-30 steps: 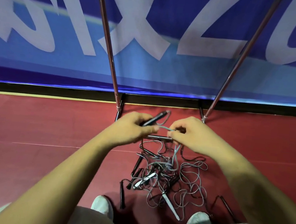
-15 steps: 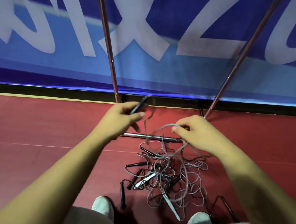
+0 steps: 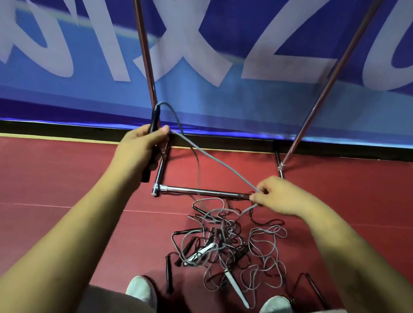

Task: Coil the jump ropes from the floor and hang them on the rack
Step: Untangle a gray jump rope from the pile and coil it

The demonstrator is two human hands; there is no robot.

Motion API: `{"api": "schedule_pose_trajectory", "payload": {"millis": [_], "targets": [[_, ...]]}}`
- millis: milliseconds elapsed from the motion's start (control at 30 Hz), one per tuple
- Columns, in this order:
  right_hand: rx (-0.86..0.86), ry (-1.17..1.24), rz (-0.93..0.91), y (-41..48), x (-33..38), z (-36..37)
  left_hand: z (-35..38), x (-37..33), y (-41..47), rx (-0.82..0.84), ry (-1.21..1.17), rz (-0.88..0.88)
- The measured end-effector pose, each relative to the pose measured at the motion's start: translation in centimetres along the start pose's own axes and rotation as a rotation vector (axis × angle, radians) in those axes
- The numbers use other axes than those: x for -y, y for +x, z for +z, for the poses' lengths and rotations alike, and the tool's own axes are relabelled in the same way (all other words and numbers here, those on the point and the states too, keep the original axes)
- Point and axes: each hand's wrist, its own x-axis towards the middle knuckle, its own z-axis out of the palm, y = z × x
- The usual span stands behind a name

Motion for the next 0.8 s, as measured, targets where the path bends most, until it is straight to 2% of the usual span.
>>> {"api": "schedule_pose_trajectory", "payload": {"millis": [67,133,333,433,500,533,633,733,800], "targets": [[-0.148,0.092,-0.070,0.0,0.3,-0.5,-0.5,0.9,0.4,-0.092,0.285,0.056],[-0.230,0.151,-0.157,-0.2,1.1,-1.0,0.1,1.3,-0.2,-0.078,0.440,0.117],[-0.145,0.010,-0.353,-0.9,4.2,0.3,4.1,2.2,-3.4,0.538,0.444,0.149],[-0.093,-0.005,-0.390,-1.2,4.9,0.5,4.4,2.6,-3.6,0.657,0.591,0.085],[-0.125,0.052,-0.367,-1.3,4.6,0.1,4.1,2.4,-3.3,0.636,0.691,0.079],[-0.162,0.116,-0.339,-1.4,4.3,-0.2,3.9,2.3,-3.1,0.594,0.654,0.085],[-0.208,0.363,-0.234,-1.4,3.6,-1.3,3.4,1.6,-2.5,0.426,0.320,0.048],[-0.149,0.527,-0.209,-1.4,3.4,-1.7,3.2,1.2,-2.2,0.311,0.162,0.035],[-0.113,0.551,-0.212,-1.4,2.9,-1.7,2.8,1.3,-1.7,0.210,0.061,-0.004]]}}
